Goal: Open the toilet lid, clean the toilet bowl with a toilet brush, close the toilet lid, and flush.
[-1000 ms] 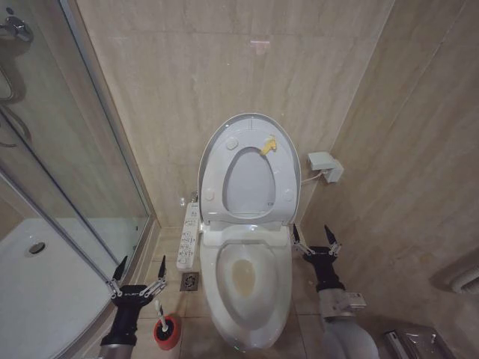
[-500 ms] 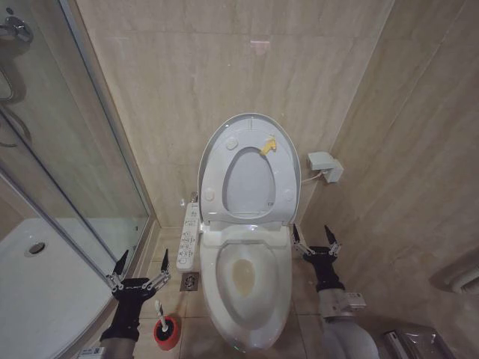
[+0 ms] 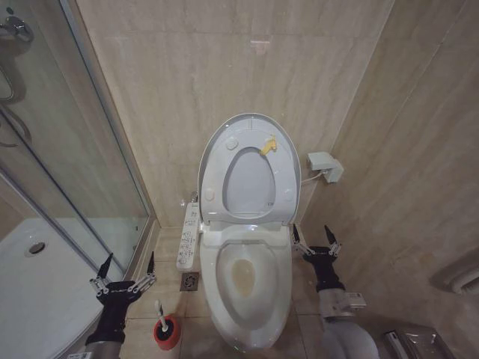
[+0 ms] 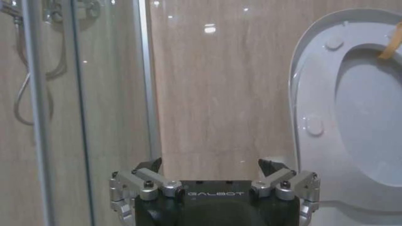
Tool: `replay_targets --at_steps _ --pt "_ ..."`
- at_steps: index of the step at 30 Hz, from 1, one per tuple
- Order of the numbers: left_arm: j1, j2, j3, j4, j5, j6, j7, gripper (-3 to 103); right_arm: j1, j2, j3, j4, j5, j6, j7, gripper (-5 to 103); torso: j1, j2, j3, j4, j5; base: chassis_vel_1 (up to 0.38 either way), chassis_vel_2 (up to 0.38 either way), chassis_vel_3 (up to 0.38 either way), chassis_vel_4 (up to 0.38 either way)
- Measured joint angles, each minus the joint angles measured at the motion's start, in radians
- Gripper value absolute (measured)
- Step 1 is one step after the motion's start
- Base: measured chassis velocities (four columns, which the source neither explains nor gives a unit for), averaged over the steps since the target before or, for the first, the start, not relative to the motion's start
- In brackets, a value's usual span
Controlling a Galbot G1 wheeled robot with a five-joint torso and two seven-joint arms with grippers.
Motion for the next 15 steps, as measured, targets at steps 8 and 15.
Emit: replay_targets --at_steps 8,15 --pt "-0.004 -0.006 -0.002 0.006 0.002 -0.008 -0.005 100 0.0 0.0 0.0 0.0 0.0 0.0 0.0 100 0.0 0.0 0.0 -0.0001 0.0001 0.0 0.0 0.0 0.0" --pt "-0.008 -0.013 -0.002 0.012 0.009 -0.018 -0.003 100 0.0 0.0 0.0 0.0 0.0 0.0 0.0 100 0.0 0.0 0.0 0.0 0.0 0.0 0.0 0.0 0.0"
